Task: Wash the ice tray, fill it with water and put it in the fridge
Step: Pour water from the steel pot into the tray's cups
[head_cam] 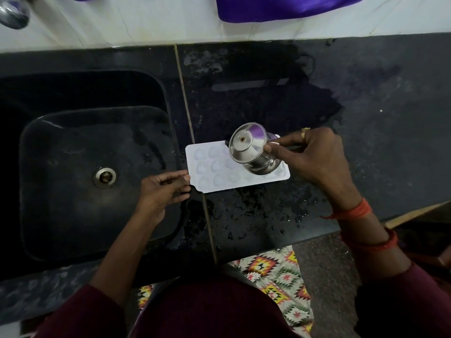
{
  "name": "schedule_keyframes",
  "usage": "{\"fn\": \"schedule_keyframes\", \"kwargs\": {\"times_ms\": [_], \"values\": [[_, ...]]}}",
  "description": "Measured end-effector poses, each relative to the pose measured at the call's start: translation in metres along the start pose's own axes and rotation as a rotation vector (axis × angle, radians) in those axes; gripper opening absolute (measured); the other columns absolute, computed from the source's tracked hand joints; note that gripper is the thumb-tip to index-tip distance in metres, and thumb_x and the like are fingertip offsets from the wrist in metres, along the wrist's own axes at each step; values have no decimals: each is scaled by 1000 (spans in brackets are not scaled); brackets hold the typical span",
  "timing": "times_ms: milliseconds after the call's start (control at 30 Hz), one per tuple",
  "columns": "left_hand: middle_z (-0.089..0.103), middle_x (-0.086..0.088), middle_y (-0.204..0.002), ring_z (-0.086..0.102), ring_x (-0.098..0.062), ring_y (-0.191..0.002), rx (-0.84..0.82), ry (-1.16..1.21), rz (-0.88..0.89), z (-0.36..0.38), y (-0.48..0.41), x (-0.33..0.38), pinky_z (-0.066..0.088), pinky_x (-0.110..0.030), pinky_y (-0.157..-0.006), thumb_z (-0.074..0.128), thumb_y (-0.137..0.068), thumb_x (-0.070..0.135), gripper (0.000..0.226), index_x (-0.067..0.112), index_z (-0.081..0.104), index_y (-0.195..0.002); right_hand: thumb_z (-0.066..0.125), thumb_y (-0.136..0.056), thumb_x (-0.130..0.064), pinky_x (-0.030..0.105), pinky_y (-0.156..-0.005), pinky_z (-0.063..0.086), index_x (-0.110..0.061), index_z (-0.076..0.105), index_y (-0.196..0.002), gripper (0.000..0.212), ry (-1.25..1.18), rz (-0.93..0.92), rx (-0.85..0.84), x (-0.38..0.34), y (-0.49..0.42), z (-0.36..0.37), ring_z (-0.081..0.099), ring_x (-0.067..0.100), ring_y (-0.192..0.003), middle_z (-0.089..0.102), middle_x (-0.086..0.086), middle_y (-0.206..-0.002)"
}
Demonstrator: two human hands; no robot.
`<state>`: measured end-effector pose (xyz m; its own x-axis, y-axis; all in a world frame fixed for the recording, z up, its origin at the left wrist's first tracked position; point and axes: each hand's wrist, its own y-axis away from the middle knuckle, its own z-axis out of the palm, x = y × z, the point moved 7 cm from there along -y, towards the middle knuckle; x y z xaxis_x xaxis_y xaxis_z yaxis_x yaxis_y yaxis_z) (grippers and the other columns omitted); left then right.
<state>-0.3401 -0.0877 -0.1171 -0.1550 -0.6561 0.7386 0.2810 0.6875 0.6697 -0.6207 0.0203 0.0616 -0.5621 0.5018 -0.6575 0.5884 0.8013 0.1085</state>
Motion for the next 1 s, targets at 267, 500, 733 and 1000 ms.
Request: {"fn": "schedule_keyframes", "kwargs": {"times_ms": [267,500,733,1000], "values": [[76,-3,-73,71,-8,-61,-2,-4,-16,0,-2,-1,60,-24,-57,78,-83,9,12,11,76,-95,83,-72,-58,55,-75,61,-26,83,-91,38,-219,26,-49,4,2,-4,76,23,-72,79,0,-78],[77,-3,-74,71,-8,-62,-11,-6,-15,1,-1,1,60,-23,-58,77,-84,9,11,11,76,-95,78,-69,-68,54,-69,59,-28,83,-90,46,-138,-14,-40,0,9,-7,72,38,-73,76,13,-77],[76,-3,-73,71,-9,-61,-13,-10,-15,0,-1,1,60,-23,-58,78,-84,9,12,10,76,-96,80,-71,-56,21,-58,53,-28,83,-90,34,-21,13,-45,4,18,-7,68,-2,-61,76,-8,-73],[75,-4,-72,71,-9,-61,-19,-6,-13,1,-1,0,61,-25,-60,78,-84,9,11,10,76,-95,77,-70,-63,35,-70,61,-33,83,-90,36,95,-5,-13,4,25,-5,71,2,-68,77,-10,-76]]}}
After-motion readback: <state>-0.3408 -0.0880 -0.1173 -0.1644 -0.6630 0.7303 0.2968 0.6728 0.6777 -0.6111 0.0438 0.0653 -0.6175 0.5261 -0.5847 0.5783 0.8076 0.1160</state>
